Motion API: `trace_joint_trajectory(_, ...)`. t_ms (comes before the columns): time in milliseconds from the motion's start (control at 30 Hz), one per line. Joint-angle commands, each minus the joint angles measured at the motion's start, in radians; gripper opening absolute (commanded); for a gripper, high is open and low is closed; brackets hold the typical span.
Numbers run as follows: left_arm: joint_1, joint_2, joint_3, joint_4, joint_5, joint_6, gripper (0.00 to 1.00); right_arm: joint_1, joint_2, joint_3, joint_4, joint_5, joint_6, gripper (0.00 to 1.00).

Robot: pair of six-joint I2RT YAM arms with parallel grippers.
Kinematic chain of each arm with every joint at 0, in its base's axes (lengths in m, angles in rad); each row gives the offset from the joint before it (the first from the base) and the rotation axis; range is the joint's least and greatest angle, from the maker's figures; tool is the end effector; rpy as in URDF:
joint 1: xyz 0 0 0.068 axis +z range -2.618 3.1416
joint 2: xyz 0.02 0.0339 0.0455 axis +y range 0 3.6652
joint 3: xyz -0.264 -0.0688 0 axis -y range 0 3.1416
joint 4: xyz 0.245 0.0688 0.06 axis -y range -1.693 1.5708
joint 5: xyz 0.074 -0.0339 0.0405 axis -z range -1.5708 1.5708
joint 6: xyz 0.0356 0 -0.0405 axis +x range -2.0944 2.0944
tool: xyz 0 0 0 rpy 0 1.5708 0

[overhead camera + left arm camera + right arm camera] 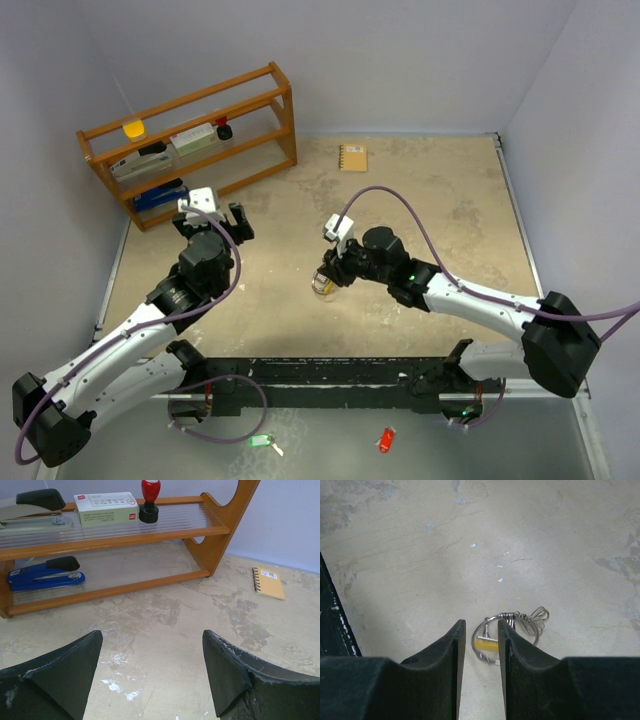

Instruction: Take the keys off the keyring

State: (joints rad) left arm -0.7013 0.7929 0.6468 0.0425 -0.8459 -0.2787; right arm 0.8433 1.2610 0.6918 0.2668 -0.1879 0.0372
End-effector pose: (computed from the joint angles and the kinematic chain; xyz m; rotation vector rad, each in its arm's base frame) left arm 0.1570 -0.0977 0.3152 -0.2841 1.6148 -0.0411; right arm 0.1827 0.2152 0.2510 -0.8838 1.7303 0.7728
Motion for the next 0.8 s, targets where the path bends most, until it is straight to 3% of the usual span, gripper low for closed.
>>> trace_joint_trajectory(0,-0.001,0.002,0.002,0.03,-0.021,-0.016,0.79,-0.002,-0.049,0.056,-0.008,0.039,-0.022,0.35)
trace_joint_trajectory(767,-0.001,-0.018,-0.033,0.002,-0.076,-0.017,0.8,-0.002,-0.321,0.031,-0.024,0.365,-0.103,0.49)
